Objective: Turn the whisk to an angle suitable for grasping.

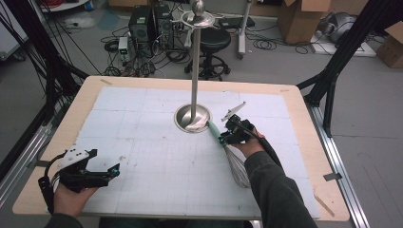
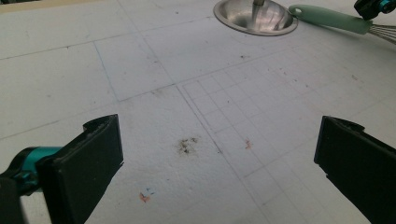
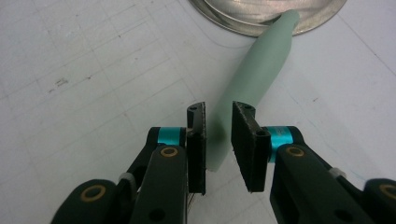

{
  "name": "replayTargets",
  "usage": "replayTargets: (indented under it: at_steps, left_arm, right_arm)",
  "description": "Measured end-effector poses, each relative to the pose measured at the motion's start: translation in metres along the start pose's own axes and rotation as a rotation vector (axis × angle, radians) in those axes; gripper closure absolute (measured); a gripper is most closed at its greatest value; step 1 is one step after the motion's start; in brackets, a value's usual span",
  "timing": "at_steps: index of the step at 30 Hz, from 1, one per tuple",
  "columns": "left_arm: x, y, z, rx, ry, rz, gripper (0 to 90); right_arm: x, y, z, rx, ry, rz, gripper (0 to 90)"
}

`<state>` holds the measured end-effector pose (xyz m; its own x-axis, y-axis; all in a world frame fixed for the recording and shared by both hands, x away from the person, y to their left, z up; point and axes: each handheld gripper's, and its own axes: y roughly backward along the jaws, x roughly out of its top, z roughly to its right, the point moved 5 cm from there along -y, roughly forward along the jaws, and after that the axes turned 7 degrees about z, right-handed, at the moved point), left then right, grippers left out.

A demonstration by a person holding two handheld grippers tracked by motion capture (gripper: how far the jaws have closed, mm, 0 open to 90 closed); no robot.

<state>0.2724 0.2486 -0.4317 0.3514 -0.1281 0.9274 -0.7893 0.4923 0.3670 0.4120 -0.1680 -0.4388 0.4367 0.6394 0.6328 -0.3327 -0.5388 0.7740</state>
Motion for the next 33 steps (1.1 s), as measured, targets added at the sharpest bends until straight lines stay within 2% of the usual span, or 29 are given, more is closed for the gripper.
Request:
replayTargets:
  at_steps: [2, 6, 8, 12, 13, 20, 33]
  left_arm:
    - [0.0, 0.0, 0.0, 0.0, 0.0, 0.001, 1.7]
    - [0.0, 0.0, 0.0, -0.001, -0.003, 0.0, 1.7]
    - [0.0, 0.001, 0.0, 0.0, -0.001, 0.003, 1.7]
    - [0.0, 0.0, 0.0, -0.001, -0.002, 0.0, 1.7]
    - [0.0, 0.0, 0.0, -0.001, -0.002, 0.0, 1.7]
    - [0.001, 0.0, 0.0, 0.003, -0.002, 0.001, 1.7]
    - [0.001, 0.001, 0.0, 0.004, -0.001, 0.006, 1.7]
  right_arm:
    - [0.001, 0.003, -0.002, 0.002, -0.002, 0.014, 75.7]
    - [0.002, 0.009, -0.01, 0.051, -0.011, 0.03, 85.2]
    - [0.001, 0.011, -0.017, 0.099, -0.005, 0.022, 89.6]
    - [-0.006, 0.013, -0.028, 0.146, -0.011, -0.015, 89.6]
    - [-0.01, 0.014, -0.029, 0.142, 0.005, -0.045, 89.6]
    - [-0.016, 0.016, -0.026, 0.123, 0.008, -0.085, 89.6]
    - [-0.023, 0.022, -0.013, 0.095, -0.03, -0.083, 89.6]
